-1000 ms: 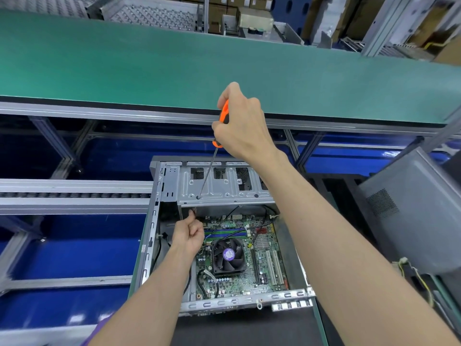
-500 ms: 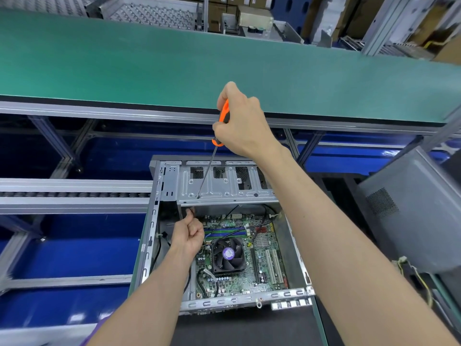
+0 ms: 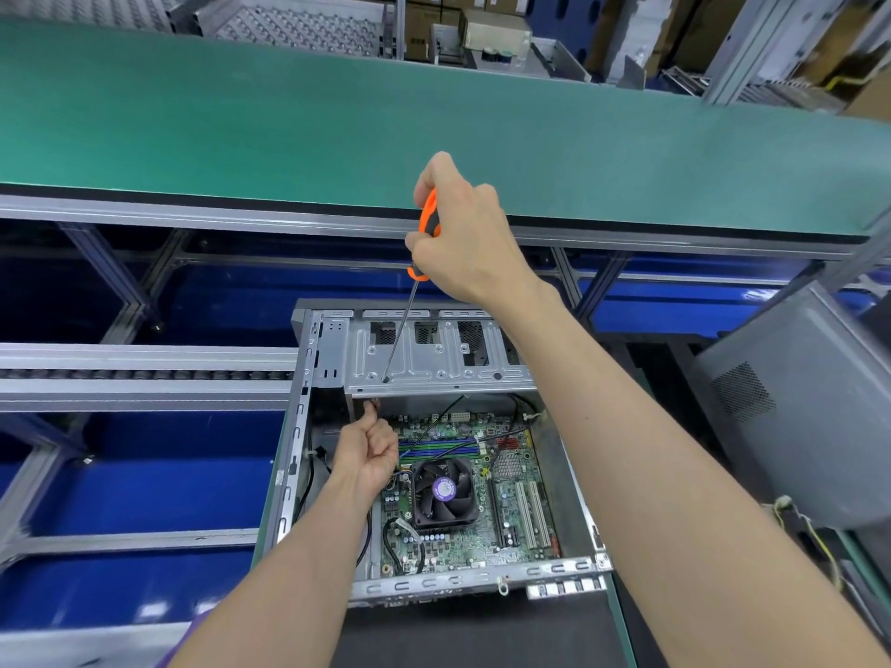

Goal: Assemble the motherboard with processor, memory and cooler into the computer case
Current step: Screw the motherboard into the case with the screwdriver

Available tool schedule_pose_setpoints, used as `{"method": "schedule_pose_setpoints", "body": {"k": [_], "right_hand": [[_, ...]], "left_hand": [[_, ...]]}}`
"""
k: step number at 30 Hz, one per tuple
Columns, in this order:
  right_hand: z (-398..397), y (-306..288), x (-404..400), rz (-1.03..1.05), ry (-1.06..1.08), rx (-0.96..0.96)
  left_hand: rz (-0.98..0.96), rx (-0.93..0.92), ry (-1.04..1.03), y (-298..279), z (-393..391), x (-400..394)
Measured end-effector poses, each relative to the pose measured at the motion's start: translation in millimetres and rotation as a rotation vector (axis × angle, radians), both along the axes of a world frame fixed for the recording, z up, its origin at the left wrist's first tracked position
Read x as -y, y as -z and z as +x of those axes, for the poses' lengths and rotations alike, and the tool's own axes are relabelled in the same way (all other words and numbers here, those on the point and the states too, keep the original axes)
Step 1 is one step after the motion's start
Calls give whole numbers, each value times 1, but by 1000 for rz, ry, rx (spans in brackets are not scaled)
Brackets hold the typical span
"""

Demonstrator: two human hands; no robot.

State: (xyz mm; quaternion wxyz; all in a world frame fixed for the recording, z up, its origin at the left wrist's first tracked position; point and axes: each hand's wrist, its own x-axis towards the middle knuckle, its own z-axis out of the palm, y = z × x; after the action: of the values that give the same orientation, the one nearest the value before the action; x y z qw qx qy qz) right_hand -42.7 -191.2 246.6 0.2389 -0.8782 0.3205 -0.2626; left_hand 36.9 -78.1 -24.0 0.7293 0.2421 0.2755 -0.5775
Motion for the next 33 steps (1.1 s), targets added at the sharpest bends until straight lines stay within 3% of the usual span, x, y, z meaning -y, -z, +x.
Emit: {"method": "schedule_pose_setpoints", "body": {"k": [15, 18, 23, 26, 28, 33], "right_hand": [[-1, 2, -3, -60, 8, 20], [-1, 2, -6, -100, -10, 25], [2, 6, -14, -126, -53, -15], [5, 11, -20, -142, -75, -48], [7, 16, -23, -158, -90, -69], [9, 28, -29, -149, -101, -119]], "left_hand": [[90, 53, -11, -1, -1, -2], [274, 217, 14, 6, 3, -1], [785, 791, 196, 15, 2, 2], [810, 1055, 242, 24, -1, 3], [785, 1116, 338, 27, -2, 4], [651, 972, 312, 31, -1, 10]]}}
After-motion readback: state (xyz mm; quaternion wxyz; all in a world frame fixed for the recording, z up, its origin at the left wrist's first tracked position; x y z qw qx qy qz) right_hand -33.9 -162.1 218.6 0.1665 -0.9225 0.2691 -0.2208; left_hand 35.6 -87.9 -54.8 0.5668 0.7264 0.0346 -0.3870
